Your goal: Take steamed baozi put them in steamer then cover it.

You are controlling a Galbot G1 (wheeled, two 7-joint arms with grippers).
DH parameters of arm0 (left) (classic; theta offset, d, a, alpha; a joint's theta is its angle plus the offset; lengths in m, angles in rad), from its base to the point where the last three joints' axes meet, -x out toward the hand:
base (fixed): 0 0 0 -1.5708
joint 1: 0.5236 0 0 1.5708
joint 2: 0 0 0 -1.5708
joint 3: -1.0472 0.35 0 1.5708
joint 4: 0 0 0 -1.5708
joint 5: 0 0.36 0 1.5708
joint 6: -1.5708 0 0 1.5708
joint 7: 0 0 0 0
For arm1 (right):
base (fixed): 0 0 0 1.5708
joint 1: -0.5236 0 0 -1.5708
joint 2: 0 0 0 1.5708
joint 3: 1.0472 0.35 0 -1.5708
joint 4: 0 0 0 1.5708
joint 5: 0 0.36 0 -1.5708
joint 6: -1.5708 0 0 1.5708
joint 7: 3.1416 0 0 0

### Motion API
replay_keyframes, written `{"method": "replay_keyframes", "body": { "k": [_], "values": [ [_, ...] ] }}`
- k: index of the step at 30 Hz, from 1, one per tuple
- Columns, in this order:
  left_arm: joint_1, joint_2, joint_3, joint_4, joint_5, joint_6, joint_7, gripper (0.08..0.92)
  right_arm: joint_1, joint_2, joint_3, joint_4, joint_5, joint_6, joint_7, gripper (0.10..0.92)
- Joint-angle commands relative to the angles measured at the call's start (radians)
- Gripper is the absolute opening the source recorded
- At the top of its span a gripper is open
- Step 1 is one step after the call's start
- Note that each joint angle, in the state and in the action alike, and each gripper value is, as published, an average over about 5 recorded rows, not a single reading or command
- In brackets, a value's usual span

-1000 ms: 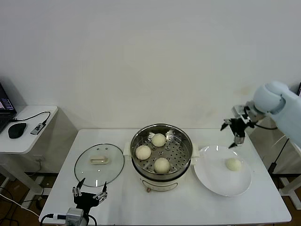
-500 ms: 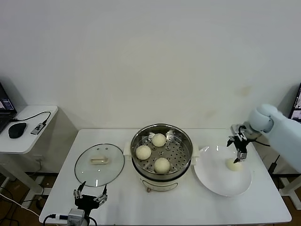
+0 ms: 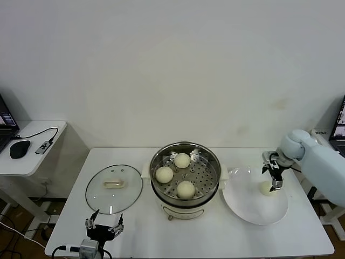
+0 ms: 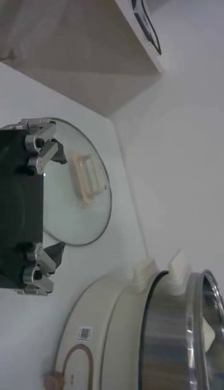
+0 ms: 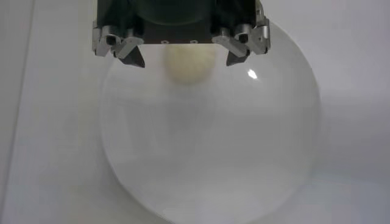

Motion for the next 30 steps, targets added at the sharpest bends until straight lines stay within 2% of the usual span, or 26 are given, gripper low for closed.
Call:
{"method": "replay_keyframes", "body": {
  "k": [1,22,24,30],
  "values": [
    [-0.001,0.001,-0.003,0.003,-0.002,0.0,0.001,0.823,-0.022,0.019,0.014,-0.048,-0.043,0.013,0.023,0.823],
    [-0.011,0.0,0.004,0.021,-0.001,0.0,0.001,0.823,-0.05,0.04,0.022,-0.084,-0.07,0.042,0.062,0.819],
    [-0.011,0.0,0.004,0.022,-0.001,0.0,0.001,0.823,-0.052,0.04,0.023,-0.086,-0.069,0.042,0.066,0.797],
    [-0.012,-0.001,0.007,0.024,0.0,0.0,0.001,0.823,-0.056,0.043,0.028,-0.094,-0.069,0.042,0.076,0.662]
  ]
}}
